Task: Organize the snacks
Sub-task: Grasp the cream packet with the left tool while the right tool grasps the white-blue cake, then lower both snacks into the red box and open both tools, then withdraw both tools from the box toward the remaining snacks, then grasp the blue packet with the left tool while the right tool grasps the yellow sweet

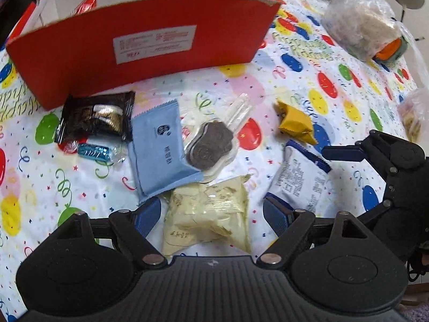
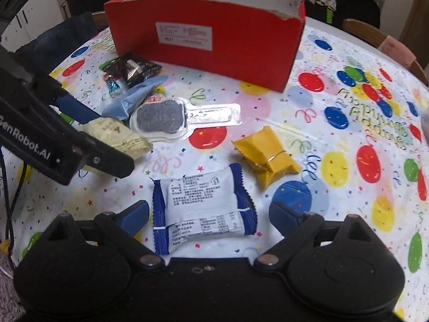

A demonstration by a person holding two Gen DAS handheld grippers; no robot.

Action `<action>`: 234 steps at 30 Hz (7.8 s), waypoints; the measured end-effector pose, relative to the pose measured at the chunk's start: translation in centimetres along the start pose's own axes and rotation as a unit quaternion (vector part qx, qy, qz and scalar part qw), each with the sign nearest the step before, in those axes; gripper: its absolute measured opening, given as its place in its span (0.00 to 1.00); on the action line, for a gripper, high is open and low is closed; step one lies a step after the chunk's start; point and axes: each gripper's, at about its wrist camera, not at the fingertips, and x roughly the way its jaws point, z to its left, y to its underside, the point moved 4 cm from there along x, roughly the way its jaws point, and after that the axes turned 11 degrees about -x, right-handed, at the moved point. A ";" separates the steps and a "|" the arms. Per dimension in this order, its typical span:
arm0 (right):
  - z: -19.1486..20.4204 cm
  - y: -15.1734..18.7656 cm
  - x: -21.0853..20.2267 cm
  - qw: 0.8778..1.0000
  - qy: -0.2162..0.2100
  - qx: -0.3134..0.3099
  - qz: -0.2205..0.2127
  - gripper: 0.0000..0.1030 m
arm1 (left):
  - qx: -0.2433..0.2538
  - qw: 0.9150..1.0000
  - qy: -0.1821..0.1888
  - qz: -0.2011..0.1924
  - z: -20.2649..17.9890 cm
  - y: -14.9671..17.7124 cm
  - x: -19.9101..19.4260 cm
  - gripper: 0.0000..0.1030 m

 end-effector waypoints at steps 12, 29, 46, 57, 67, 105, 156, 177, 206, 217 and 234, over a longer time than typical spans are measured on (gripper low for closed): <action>0.3 -0.3 0.5 1.000 0.001 -0.007 0.000 0.73 | -0.032 0.999 0.023 0.004 1.0 0.1 0.0 0.61; 1.0 -0.2 -2.2 0.999 0.008 0.036 -0.023 0.60 | -0.038 0.998 0.033 -0.024 1.5 1.6 -2.6 0.58; 0.5 -4.5 -7.9 0.992 0.021 0.060 -0.107 0.60 | -0.045 0.991 0.012 -0.125 1.9 -0.1 -8.8 0.58; -1.5 -8.9 -10.0 0.986 0.037 0.052 -0.154 0.60 | -0.054 0.984 -0.003 -0.172 2.3 -3.6 -11.5 0.58; -4.0 -13.5 -9.0 0.984 0.060 0.036 -0.165 0.60 | -0.067 0.978 -0.034 -0.193 3.3 -8.2 -12.0 0.58; -9.5 -23.9 6.1 0.999 0.004 0.041 -0.020 0.61 | -0.125 0.976 -0.120 -0.133 8.3 -22.2 -5.4 0.59; -5.9 -18.6 -7.0 0.985 -0.004 0.123 -0.117 0.93 | -0.073 0.970 -0.052 -0.225 6.0 -12.0 -14.7 0.73; -6.8 -10.3 -6.7 0.986 0.030 0.146 -0.080 1.00 | -0.085 0.969 -0.050 -0.225 3.8 -6.8 -11.9 0.81; -6.6 -4.3 1.2 0.990 -0.085 -0.111 0.010 0.70 | -0.217 0.975 -0.006 -0.044 5.5 -4.1 -0.9 0.71; -6.4 -4.1 2.3 0.990 -0.078 -0.112 0.028 0.54 | -0.217 0.976 0.020 -0.021 5.7 -4.1 0.4 0.64; -6.5 -4.0 1.7 0.995 -0.070 -0.076 0.017 0.34 | -0.203 0.978 0.013 -0.039 4.9 -4.1 0.1 0.44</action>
